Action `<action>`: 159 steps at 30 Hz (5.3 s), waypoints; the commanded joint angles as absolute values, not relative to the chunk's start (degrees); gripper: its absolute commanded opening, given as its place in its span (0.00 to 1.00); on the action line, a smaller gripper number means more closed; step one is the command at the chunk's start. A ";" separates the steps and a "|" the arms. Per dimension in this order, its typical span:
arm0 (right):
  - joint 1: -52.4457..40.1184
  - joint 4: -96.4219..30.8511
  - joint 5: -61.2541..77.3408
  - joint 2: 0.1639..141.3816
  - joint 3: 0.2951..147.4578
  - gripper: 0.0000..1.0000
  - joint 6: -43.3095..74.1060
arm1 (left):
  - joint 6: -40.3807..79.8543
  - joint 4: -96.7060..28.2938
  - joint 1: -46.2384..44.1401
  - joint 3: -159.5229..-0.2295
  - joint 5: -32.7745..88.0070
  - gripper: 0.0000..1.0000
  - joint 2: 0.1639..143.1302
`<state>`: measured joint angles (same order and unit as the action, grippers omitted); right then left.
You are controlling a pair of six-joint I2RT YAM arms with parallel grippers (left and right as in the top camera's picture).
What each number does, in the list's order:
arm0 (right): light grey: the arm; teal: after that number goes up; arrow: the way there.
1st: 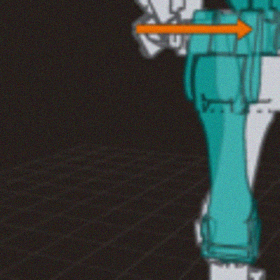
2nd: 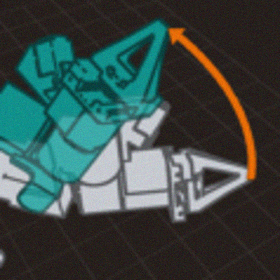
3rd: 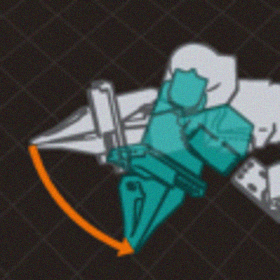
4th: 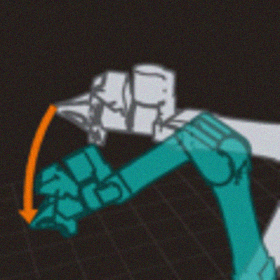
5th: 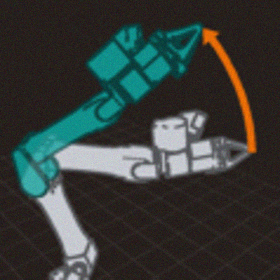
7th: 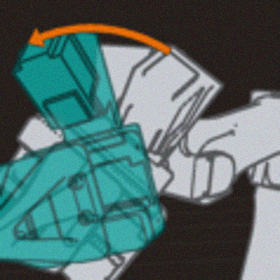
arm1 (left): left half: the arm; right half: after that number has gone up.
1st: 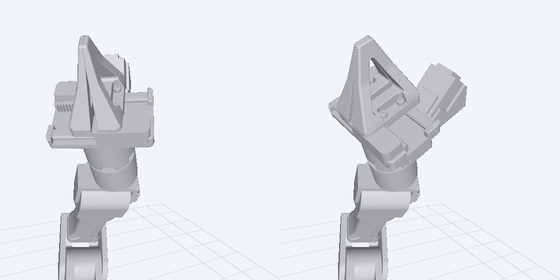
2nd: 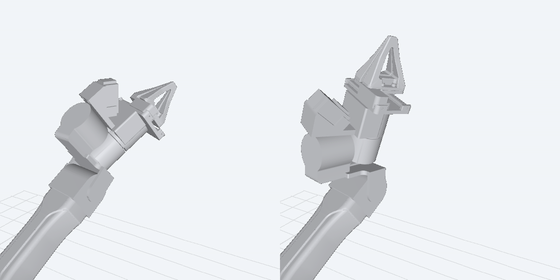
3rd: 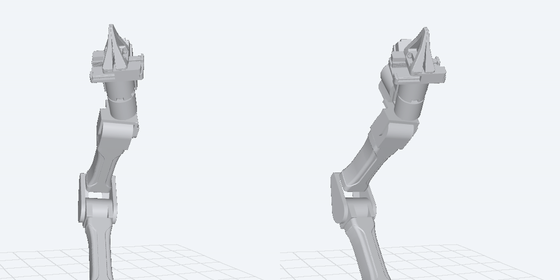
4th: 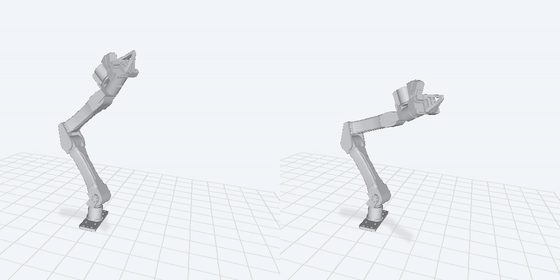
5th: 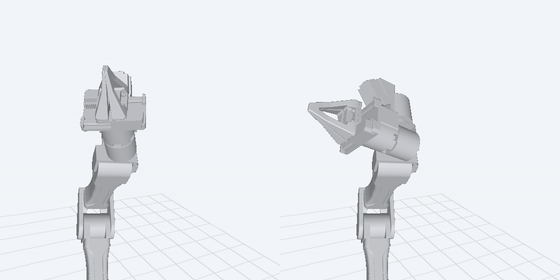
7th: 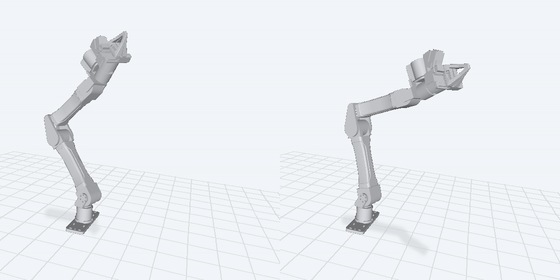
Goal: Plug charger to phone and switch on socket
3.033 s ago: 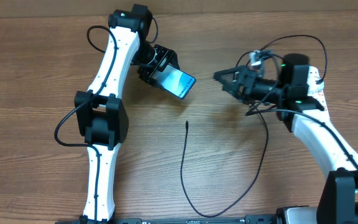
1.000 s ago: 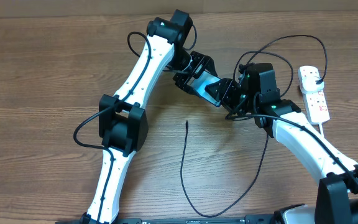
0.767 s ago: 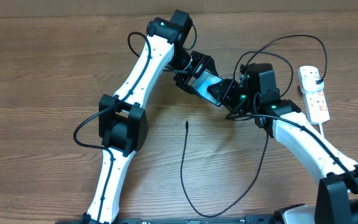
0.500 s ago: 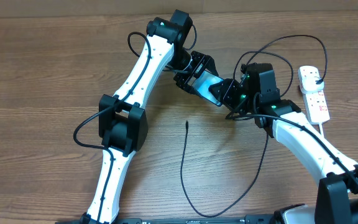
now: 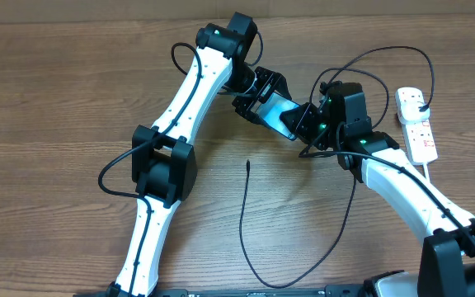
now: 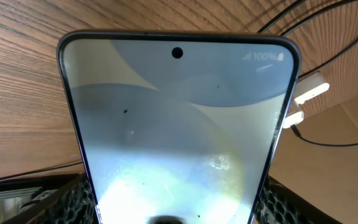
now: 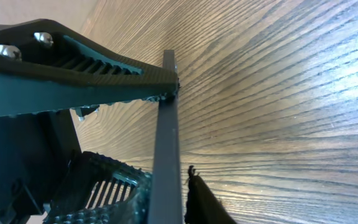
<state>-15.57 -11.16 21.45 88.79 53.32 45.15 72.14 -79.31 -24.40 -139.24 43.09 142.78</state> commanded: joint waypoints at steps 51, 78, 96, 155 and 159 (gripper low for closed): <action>-15.68 -9.19 20.58 89.49 54.39 0.04 44.91 | 69.91 -76.25 -20.97 -141.12 36.77 1.00 142.71; -13.69 19.07 25.56 89.49 54.39 0.04 112.68 | 57.52 -79.92 -9.15 -169.01 46.13 0.96 142.69; -14.24 29.74 29.32 89.49 54.39 0.04 120.25 | 59.33 -79.79 -18.28 -168.88 33.95 1.00 142.71; -15.16 35.33 25.80 89.49 54.39 0.04 123.85 | 72.23 -77.23 -21.52 -168.88 30.70 0.77 142.74; -15.16 35.33 25.78 89.49 54.39 0.04 123.85 | 72.23 -76.36 -21.56 -168.88 31.11 0.77 142.74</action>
